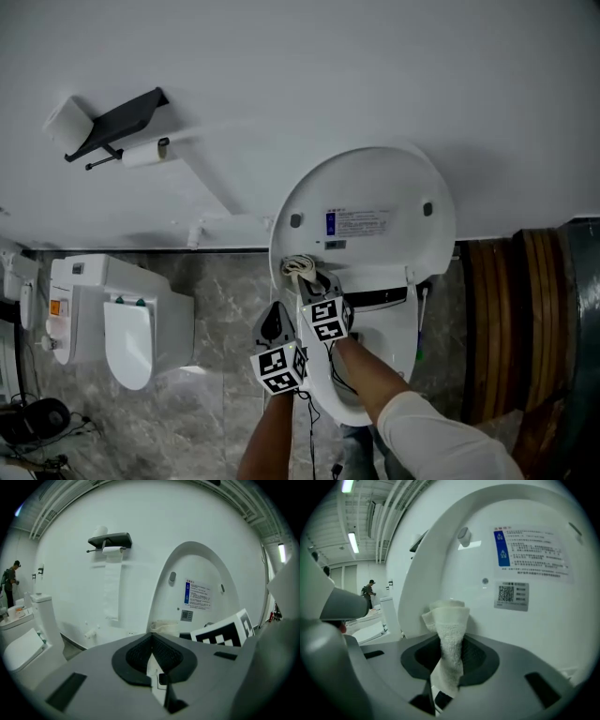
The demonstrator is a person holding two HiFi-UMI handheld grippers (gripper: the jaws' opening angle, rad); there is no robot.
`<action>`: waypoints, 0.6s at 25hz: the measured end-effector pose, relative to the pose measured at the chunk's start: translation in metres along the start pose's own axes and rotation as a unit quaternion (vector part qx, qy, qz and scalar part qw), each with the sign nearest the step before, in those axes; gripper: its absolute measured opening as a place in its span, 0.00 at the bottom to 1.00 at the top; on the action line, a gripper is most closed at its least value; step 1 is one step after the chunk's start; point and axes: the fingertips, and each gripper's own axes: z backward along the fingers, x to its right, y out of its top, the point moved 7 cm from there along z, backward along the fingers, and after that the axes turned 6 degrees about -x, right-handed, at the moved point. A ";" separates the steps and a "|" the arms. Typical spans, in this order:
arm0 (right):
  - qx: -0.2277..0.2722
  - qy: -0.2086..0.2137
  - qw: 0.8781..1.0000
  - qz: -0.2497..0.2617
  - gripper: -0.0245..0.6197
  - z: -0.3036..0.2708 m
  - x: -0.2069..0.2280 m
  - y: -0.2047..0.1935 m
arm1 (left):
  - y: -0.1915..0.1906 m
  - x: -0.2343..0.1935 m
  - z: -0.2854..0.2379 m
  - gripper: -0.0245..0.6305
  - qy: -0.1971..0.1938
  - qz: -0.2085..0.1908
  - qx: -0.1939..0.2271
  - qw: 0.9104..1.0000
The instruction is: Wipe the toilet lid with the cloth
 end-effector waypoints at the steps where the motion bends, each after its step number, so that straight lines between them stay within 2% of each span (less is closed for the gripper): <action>1: -0.003 -0.003 1.000 -0.007 0.18 -0.003 0.003 0.000 | -0.002 -0.002 0.000 0.06 0.002 0.000 -0.001 1.000; 6: 0.004 -0.028 0.999 -0.018 0.18 0.013 0.030 -0.005 | -0.005 0.011 -0.004 0.06 -0.011 0.005 -0.004 1.000; 11: 0.008 -0.106 0.993 -0.056 0.18 0.052 0.096 -0.029 | 0.000 0.049 -0.016 0.06 -0.043 0.009 0.002 0.999; 15: 0.006 -0.185 0.976 -0.114 0.18 0.091 0.161 -0.056 | 0.000 0.083 -0.024 0.06 -0.072 0.001 0.008 0.997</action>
